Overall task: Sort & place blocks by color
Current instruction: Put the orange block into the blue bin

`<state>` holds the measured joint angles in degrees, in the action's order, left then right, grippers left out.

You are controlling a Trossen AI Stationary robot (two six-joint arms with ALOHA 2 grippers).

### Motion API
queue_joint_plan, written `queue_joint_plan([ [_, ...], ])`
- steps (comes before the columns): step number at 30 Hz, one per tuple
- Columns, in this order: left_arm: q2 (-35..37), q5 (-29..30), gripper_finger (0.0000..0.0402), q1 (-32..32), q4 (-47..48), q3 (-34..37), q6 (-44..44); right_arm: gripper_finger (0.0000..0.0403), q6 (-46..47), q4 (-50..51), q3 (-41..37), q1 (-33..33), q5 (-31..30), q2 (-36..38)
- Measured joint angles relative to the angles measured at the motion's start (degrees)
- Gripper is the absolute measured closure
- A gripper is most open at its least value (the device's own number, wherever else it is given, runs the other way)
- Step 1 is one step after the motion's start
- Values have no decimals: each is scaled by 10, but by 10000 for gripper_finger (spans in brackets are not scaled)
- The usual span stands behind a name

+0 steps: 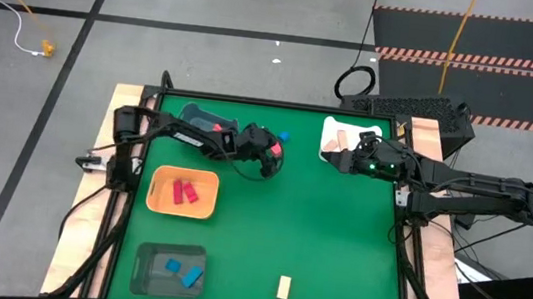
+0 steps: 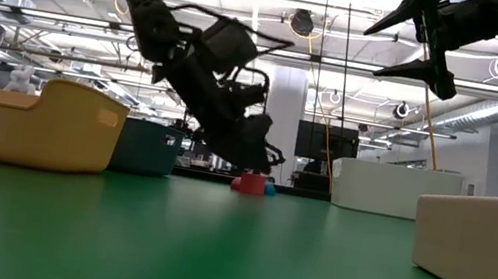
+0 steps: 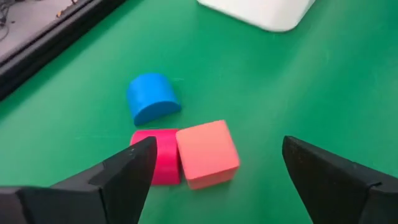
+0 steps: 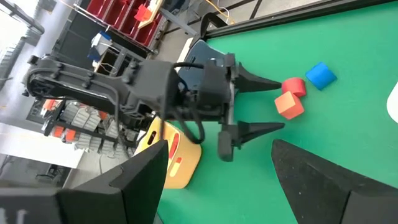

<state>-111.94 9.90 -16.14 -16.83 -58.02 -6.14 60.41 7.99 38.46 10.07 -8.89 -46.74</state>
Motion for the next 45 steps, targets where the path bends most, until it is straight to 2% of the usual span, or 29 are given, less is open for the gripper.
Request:
queue_joint_plan([
  [10,-15,-10,52,-19,-8,0,13,124,0,0,0,0,0,0],
  [16,-14,-54,52,-26,-3,0,12,124,0,0,0,0,0,0],
  [24,-14,-70,53,-26,3,0,35,124,0,0,0,0,0,0],
  [36,-37,-79,53,-18,-8,-2,112,124,0,0,0,0,0,0],
  [45,-32,-71,53,-16,-9,0,119,124,0,0,0,0,0,0],
])
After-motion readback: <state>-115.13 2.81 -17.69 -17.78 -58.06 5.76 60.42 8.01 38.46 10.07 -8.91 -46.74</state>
